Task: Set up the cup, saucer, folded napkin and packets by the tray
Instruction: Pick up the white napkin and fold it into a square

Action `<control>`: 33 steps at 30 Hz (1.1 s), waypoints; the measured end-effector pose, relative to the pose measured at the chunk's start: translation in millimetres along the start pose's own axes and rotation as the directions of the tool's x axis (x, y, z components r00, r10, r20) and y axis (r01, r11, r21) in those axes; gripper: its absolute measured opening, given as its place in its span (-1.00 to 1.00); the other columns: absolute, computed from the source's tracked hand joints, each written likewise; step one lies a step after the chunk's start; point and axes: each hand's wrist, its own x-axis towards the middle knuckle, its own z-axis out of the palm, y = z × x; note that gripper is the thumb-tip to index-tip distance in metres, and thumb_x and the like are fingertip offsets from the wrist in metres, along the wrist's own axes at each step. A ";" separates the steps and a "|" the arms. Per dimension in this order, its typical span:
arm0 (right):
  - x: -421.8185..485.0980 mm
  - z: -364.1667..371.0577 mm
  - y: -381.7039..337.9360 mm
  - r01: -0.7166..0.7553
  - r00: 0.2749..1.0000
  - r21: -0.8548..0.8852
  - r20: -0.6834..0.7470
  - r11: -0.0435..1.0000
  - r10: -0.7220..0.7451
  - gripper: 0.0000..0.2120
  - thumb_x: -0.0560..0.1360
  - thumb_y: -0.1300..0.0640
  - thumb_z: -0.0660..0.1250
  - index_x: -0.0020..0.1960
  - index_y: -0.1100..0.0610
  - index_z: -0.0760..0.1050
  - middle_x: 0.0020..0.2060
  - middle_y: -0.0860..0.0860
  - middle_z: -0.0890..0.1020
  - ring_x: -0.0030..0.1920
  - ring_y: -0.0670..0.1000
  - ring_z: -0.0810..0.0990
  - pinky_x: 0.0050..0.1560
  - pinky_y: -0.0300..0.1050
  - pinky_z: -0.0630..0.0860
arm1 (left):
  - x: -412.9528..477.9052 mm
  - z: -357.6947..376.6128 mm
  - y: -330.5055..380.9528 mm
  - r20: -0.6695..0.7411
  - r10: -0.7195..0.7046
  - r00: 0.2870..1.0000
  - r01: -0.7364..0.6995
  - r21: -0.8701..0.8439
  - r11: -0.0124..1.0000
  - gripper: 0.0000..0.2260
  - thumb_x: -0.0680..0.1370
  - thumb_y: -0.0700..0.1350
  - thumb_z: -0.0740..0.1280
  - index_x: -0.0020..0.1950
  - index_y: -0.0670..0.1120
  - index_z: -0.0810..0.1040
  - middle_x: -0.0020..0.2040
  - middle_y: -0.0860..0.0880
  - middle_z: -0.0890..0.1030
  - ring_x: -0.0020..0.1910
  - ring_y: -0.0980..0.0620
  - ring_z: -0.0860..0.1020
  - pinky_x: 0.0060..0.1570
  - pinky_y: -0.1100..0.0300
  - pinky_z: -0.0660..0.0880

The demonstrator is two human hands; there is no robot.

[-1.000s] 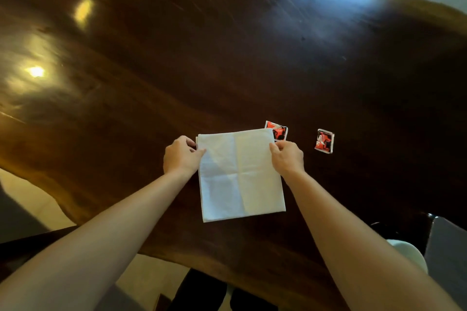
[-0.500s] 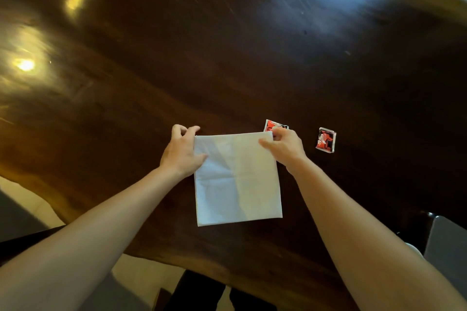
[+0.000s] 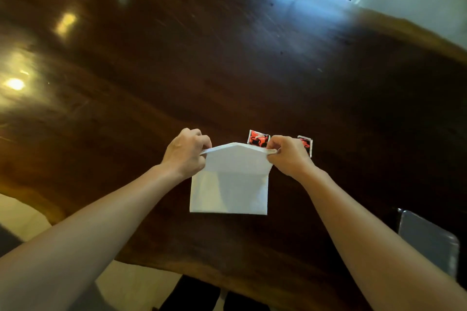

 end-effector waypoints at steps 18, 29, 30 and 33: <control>-103.3 89.3 47.2 0.260 0.965 -0.422 0.145 0.869 -0.219 -0.83 0.54 0.03 0.33 0.10 0.05 0.52 0.08 0.00 0.54 0.03 0.04 0.43 0.00 -0.06 0.51 | -74.3 41.3 -1.0 0.449 0.119 0.886 -0.317 0.396 0.862 -0.72 0.44 -0.02 0.30 0.11 -0.05 0.42 0.07 -0.06 0.48 0.03 -0.09 0.40 -0.17 0.13 0.33; -75.8 111.6 -3.8 0.219 0.948 -0.207 -0.186 0.954 -0.258 -0.63 0.64 0.10 0.20 0.41 0.18 0.45 0.37 0.11 0.52 0.45 0.16 0.38 0.45 0.06 0.34 | -51.4 67.5 21.0 0.240 0.276 0.931 -0.344 0.319 0.883 -0.44 0.65 0.12 0.07 0.58 -0.14 0.22 0.60 -0.21 0.21 0.59 -0.21 0.12 0.51 -0.13 0.19; -68.3 120.8 -11.2 0.207 0.957 -0.161 -0.173 0.965 -0.234 -0.57 0.66 0.08 0.15 0.50 0.17 0.34 0.48 0.11 0.41 0.55 0.16 0.24 0.54 0.07 0.20 | -50.5 76.1 19.3 0.256 0.284 0.924 -0.358 0.320 0.877 -0.43 0.65 0.09 0.01 0.61 -0.15 0.13 0.62 -0.21 0.12 0.61 -0.22 0.03 0.55 -0.13 0.11; -52.6 153.4 -17.5 0.177 0.978 -0.119 -0.089 0.977 -0.188 -0.46 0.69 -0.05 -0.06 0.62 0.10 0.02 0.62 0.05 0.08 0.62 0.09 -0.14 0.58 0.08 -0.16 | -55.6 99.0 6.3 0.325 0.308 0.894 -0.410 0.321 0.853 -0.39 0.61 0.05 -0.07 0.63 -0.15 -0.07 0.64 -0.19 -0.09 0.62 -0.21 -0.15 0.58 -0.13 -0.06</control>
